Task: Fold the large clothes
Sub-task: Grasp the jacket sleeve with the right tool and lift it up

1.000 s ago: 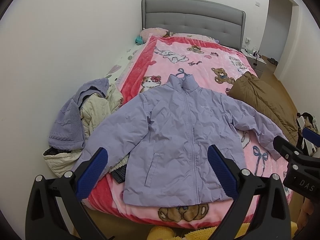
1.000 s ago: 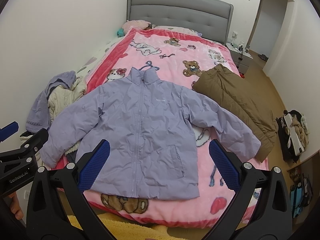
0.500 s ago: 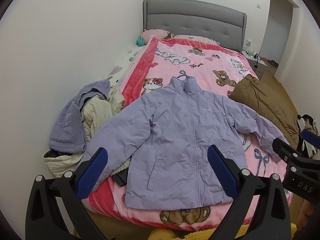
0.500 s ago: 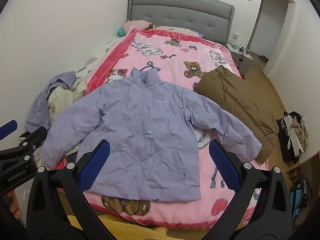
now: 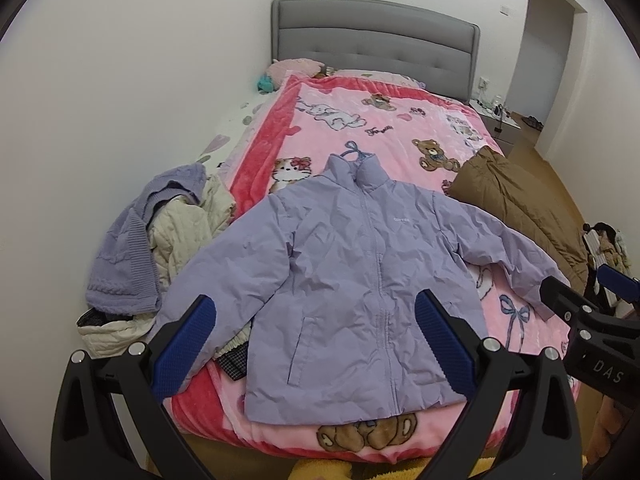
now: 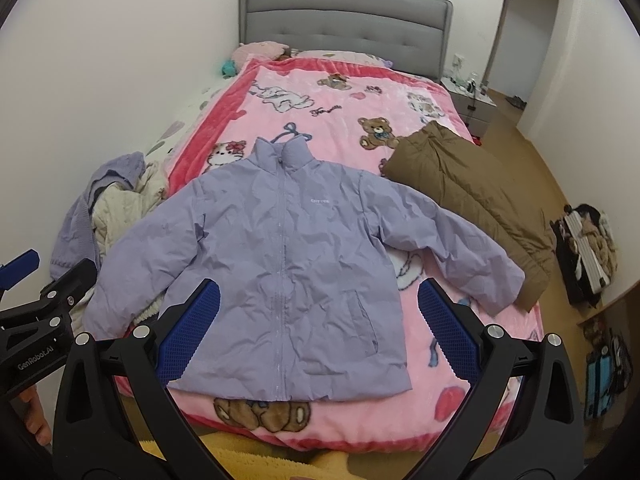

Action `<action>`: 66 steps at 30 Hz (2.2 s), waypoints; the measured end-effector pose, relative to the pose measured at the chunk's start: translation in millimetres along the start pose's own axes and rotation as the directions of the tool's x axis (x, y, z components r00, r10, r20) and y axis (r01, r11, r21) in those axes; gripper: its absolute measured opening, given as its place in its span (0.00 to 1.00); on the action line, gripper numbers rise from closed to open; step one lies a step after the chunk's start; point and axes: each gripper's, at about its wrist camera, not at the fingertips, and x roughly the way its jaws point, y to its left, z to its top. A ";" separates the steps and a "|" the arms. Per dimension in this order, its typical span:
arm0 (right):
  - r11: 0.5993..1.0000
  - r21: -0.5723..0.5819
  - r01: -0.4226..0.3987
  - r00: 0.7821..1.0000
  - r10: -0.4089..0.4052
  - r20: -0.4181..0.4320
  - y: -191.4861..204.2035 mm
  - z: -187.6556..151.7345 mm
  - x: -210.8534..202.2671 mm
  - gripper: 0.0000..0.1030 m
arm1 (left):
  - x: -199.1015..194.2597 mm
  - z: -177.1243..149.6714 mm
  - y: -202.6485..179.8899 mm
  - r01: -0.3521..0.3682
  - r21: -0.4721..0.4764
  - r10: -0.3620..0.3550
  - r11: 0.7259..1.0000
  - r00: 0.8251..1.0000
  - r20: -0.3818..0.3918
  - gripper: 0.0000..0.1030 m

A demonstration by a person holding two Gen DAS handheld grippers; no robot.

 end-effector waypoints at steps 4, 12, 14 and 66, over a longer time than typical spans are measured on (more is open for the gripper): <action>0.996 0.093 -0.006 1.000 0.005 0.016 -14.9 -0.6 5.0 0.92 | 12.0 6.2 -8.3 0.022 0.058 -0.022 0.998 1.000 -0.004 0.95; 0.922 0.387 0.004 0.993 -0.049 0.106 -78.2 -11.8 38.6 0.92 | 60.2 19.9 -50.2 0.152 0.160 -0.146 0.975 0.988 -0.051 0.95; 0.894 0.448 -0.009 0.991 -0.053 0.127 -104.8 -22.1 57.2 0.92 | 75.4 21.4 -69.2 0.162 0.192 -0.153 0.968 0.986 -0.059 0.95; 0.691 0.444 -0.570 0.807 0.368 0.462 -333.3 82.3 256.1 0.05 | 315.1 -76.4 -262.2 0.252 0.291 -0.159 0.923 0.938 -0.308 0.95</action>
